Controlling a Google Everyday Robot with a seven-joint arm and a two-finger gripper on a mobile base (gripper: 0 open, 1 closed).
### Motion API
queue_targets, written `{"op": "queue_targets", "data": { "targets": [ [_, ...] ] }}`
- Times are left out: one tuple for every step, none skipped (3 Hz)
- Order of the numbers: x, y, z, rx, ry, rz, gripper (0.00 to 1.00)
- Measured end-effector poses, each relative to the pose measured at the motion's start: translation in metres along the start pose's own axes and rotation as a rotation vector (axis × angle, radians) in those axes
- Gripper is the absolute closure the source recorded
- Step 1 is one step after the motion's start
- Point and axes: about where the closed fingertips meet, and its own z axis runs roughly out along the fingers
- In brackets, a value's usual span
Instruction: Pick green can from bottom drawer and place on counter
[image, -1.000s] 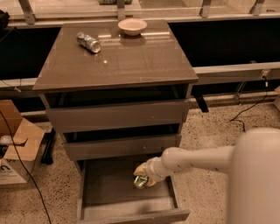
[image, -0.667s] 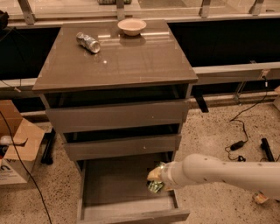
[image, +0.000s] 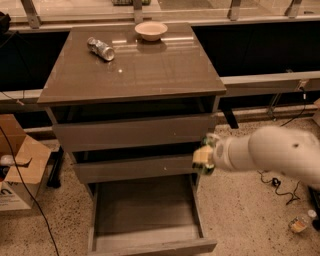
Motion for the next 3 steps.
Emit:
{"op": "queue_targets", "data": {
  "targets": [
    [-0.073, 0.030, -0.042, 0.044, -0.032, -0.144, 1.00],
    [-0.102, 0.052, -0.057, 0.024, -0.065, -0.160, 1.00],
    [-0.102, 0.052, -0.058, 0.024, -0.066, -0.161, 1.00]
  ]
}}
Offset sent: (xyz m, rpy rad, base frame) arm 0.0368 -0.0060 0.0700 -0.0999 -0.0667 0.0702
